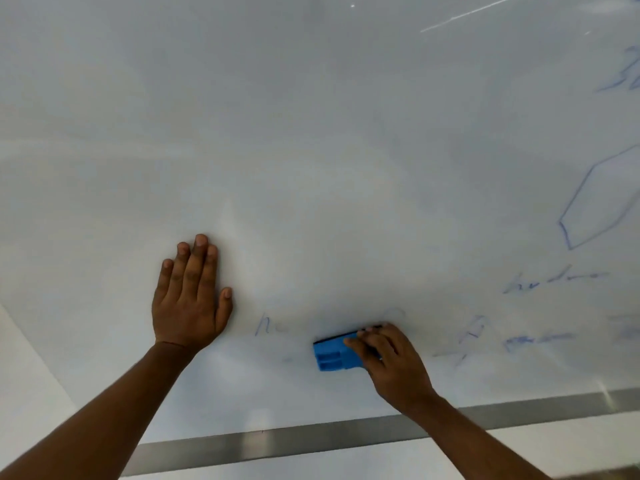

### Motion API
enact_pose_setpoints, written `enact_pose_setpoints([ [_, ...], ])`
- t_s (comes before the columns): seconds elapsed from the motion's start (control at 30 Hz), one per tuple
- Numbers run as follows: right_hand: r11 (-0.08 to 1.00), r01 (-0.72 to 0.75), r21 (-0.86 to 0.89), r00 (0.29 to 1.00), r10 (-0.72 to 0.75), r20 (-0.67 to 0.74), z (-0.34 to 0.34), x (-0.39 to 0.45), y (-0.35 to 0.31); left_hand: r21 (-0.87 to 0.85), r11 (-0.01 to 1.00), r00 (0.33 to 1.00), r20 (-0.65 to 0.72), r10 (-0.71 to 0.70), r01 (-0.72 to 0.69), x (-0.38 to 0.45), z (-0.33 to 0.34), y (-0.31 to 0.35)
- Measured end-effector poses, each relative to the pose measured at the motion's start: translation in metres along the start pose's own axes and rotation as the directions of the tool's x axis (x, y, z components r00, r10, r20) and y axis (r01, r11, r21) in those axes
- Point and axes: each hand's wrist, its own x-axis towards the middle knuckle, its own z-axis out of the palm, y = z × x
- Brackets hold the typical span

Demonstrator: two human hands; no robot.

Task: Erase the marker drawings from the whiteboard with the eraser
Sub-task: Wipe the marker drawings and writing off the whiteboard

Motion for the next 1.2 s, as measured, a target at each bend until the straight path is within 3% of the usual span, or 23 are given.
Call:
enact_pose_setpoints([
  [0.07, 1.000, 0.018, -0.003, 1.000, -0.018, 0.000, -0.012, 0.012, 0.015, 0.002, 1.000, 1.000, -0.006, 0.001, -0.001, 0.001, 0.000, 0.000],
  [0.17, 0.987, -0.147, 0.062, 0.973, 0.156, -0.172, -0.046, 0.059, 0.050, 0.009, 1.000, 1.000, -0.018, 0.003, -0.003, 0.001, 0.001, 0.000],
  [0.27, 0.932, -0.348, 0.105, 0.871, 0.363, -0.331, -0.075, 0.091, 0.089, 0.015, 1.000, 1.000, -0.020, 0.009, -0.008, 0.000, 0.002, 0.000],
  [0.37, 0.850, -0.509, 0.136, 0.756, 0.517, -0.402, -0.071, 0.087, 0.088, 0.006, 1.000, 1.000, -0.018, 0.005, -0.005, -0.004, 0.002, 0.000],
  [0.43, 0.798, -0.578, 0.171, 0.709, 0.595, -0.379, -0.053, 0.062, 0.065, 0.003, 1.000, 1.000, -0.023, 0.003, -0.003, -0.004, 0.003, 0.000],
  [0.5, 0.733, -0.642, 0.223, 0.682, 0.680, -0.270, -0.031, 0.025, 0.027, -0.006, 1.000, 1.000, -0.023, 0.007, -0.007, -0.004, 0.003, -0.001],
  [0.63, 0.761, -0.620, 0.192, 0.778, 0.627, 0.027, -0.006, -0.037, -0.037, -0.021, 1.000, 1.000, -0.025, 0.011, -0.012, -0.004, 0.002, 0.000],
  [0.7, 0.805, -0.565, 0.184, 0.824, 0.560, 0.082, -0.011, -0.039, -0.033, -0.019, 1.000, 0.999, -0.040, 0.019, -0.020, -0.004, 0.001, -0.001],
  [0.77, 0.803, -0.563, 0.197, 0.823, 0.567, 0.043, -0.023, -0.023, -0.013, -0.018, 0.999, 0.999, -0.039, 0.026, -0.026, -0.002, 0.001, -0.003],
  [0.87, 0.689, -0.701, 0.187, 0.683, 0.723, -0.103, -0.043, 0.013, 0.027, -0.008, 1.000, 0.999, -0.043, 0.024, -0.025, -0.002, 0.001, -0.001],
  [1.0, 0.605, -0.769, 0.207, 0.578, 0.796, -0.183, -0.037, 0.025, 0.016, -0.030, 0.999, 0.999, -0.047, 0.025, -0.027, -0.003, 0.001, 0.000],
  [1.13, 0.332, -0.875, 0.353, 0.323, 0.943, -0.086, 0.004, 0.017, -0.073, -0.021, 0.999, 0.998, -0.057, 0.037, -0.038, -0.005, 0.005, -0.001],
  [1.2, 0.233, -0.876, 0.423, 0.280, 0.959, 0.052, 0.025, 0.017, -0.138, -0.005, 0.999, 0.997, -0.056, 0.048, -0.048, -0.005, 0.005, -0.003],
])
